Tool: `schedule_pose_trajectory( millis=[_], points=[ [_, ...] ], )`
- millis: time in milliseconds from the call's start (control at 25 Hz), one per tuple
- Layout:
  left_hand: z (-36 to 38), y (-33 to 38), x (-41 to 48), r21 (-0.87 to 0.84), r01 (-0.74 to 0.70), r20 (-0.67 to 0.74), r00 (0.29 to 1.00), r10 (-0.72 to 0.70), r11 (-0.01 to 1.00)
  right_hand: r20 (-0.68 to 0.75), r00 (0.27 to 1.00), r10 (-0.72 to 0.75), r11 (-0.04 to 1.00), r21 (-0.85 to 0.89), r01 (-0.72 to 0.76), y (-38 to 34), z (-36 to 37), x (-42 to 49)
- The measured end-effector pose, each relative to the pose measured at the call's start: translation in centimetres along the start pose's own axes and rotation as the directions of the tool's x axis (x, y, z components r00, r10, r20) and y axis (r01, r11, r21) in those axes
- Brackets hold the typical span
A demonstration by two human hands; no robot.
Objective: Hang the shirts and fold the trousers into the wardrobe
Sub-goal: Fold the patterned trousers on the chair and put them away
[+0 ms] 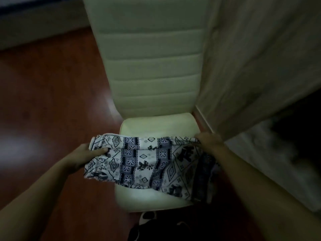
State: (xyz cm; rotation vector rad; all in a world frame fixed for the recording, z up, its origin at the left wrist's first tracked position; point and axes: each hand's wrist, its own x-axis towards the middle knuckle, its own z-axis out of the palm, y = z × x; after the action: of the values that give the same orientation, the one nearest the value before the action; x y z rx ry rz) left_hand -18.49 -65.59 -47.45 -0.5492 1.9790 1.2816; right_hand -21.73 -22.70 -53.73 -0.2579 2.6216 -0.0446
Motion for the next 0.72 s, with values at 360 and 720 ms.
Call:
schedule_pose_trajectory(
  millis=[360, 720],
  points=[
    [-1.2, -7.8, 8.2, -0.097, 0.051, -0.176, 0.982, -0.067, 0.994, -0.619, 0.784, 0.042, 0.993, 0.111, 0.034, -7.8, 8.1, 9.0],
    [-2.1, -5.4, 7.1, 0.052, 0.068, -0.225, 0.973, -0.055, 0.996, -0.199, 0.968, -0.149, 0.941, 0.271, 0.201, -16.8, 13.9, 2.6]
  ],
)
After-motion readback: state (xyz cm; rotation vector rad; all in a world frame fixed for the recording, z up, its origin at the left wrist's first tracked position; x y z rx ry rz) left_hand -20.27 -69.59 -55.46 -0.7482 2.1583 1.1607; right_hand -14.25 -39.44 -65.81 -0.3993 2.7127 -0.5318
